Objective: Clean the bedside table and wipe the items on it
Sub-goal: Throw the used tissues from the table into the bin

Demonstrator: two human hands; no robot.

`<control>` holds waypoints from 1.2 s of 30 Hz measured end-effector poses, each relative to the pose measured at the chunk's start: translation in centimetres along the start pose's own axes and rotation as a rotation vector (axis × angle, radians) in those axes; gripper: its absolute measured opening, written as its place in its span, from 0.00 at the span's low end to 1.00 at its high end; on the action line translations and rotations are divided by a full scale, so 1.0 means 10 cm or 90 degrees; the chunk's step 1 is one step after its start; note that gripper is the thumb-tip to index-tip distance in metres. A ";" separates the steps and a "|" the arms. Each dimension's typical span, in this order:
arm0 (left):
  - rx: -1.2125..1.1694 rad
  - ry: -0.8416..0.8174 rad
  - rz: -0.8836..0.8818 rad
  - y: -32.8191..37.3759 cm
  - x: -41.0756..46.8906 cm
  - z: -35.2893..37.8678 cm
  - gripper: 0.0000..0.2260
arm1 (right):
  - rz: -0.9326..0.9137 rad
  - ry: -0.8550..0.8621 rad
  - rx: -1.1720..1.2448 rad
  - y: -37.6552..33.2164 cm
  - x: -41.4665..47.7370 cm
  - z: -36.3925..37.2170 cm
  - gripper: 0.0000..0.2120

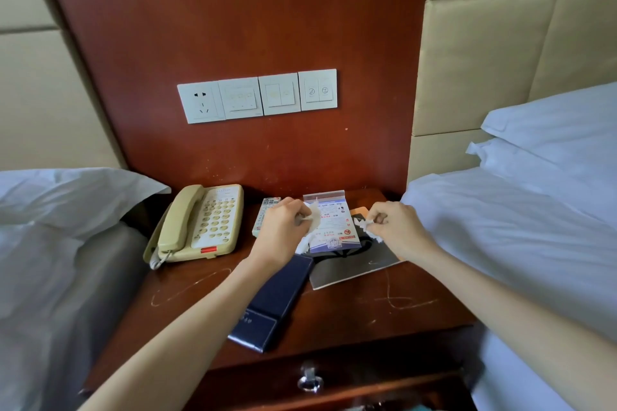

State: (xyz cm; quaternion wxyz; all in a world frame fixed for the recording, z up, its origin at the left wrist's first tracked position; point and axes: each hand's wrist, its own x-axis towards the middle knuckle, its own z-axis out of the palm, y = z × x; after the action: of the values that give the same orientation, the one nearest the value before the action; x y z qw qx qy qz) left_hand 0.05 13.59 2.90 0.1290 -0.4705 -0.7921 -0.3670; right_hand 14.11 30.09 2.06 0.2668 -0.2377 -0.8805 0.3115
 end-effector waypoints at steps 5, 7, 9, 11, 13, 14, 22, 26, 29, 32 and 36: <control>-0.026 0.005 0.027 0.31 -0.14 -0.13 0.02 | -0.011 0.003 0.028 -0.16 -0.20 -0.23 0.08; -0.037 -0.009 0.031 0.44 -0.23 -0.15 0.03 | -0.009 -0.005 0.039 -0.21 -0.30 -0.33 0.07; -0.055 -0.039 0.030 0.56 -0.35 -0.14 0.04 | 0.000 -0.023 0.066 -0.22 -0.42 -0.43 0.06; -0.075 -0.081 0.038 0.68 -0.48 -0.08 0.04 | 0.015 -0.031 0.104 -0.19 -0.56 -0.52 0.06; -0.099 -0.121 0.043 0.82 -0.62 -0.01 0.04 | 0.035 -0.036 0.154 -0.14 -0.71 -0.59 0.09; -0.113 -0.138 0.044 0.88 -0.68 0.03 0.05 | 0.044 -0.041 0.167 -0.10 -0.78 -0.62 0.11; -0.172 -0.182 0.040 1.23 -1.08 0.39 0.03 | 0.131 -0.082 0.138 0.31 -1.21 -0.81 0.13; -0.214 -0.249 0.005 1.29 -1.31 0.66 0.02 | 0.186 -0.119 0.088 0.53 -1.46 -0.79 0.08; -0.230 -0.338 -0.020 1.31 -1.50 0.87 0.02 | 0.199 -0.187 -0.004 0.70 -1.68 -0.66 0.10; -0.215 -0.414 -0.047 1.32 -1.69 1.07 0.04 | 0.211 -0.285 -0.086 0.86 -1.89 -0.49 0.08; -0.199 -0.463 -0.110 1.32 -1.90 1.29 0.03 | 0.244 -0.348 -0.144 1.07 -2.01 -0.36 0.08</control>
State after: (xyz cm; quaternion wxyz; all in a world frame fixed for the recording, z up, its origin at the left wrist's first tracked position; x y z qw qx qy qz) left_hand 22.90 14.10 -10.53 -0.2638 -0.5155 -0.7572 -0.3024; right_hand 34.00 27.27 -9.21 -0.0699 -0.3343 -0.8878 0.3085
